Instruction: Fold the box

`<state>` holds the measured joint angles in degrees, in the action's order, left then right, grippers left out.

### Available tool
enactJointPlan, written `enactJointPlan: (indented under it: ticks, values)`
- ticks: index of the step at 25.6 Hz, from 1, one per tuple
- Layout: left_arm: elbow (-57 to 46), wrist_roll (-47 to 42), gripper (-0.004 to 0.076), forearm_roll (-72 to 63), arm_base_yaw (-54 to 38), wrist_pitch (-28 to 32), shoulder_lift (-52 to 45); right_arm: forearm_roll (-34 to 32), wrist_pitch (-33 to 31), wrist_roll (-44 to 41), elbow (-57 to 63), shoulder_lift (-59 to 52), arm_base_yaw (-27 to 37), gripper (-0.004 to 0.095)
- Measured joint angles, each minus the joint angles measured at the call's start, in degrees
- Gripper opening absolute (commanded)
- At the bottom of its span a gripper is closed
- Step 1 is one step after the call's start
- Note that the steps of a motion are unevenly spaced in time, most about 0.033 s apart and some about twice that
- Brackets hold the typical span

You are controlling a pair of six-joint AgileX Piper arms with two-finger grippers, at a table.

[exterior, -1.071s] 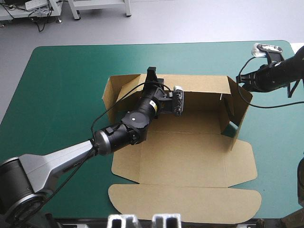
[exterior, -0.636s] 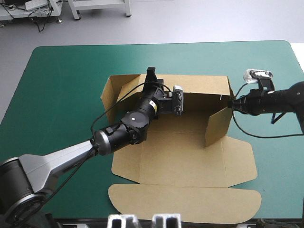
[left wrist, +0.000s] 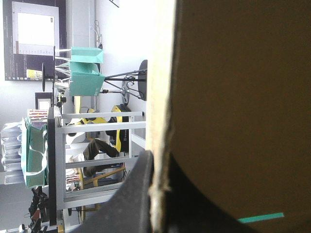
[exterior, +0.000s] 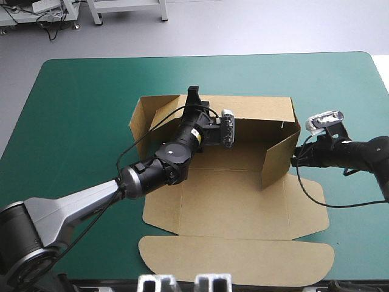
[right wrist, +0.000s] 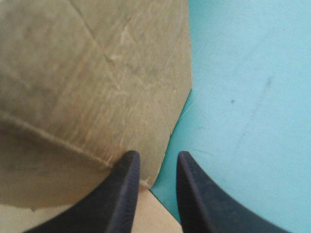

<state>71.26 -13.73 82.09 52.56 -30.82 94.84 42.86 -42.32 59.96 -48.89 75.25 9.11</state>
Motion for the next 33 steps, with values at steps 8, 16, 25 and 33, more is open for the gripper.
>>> enactJointPlan:
  ticks: [8,16,25,33]
  values:
    - [0.00,0.00,-0.0010,-0.05,0.00,-0.13,0.00,-0.70,-4.86,1.74,-3.23,-0.47,0.00,0.0430]
    - [0.00,-0.08,-0.0010,-0.16,0.00,-0.89,0.00,0.03,-11.83,2.06,-3.28,-0.47,0.00,0.0430]
    - [0.00,-0.08,-0.0010,-0.59,0.00,-1.03,0.00,0.03,-17.81,-0.35,-3.33,-0.47,0.00,0.0430]
    - [0.00,-0.08,-0.0010,-0.59,0.00,-1.03,0.00,-1.06,-20.80,-2.60,-3.33,-3.19,0.00,0.0430]
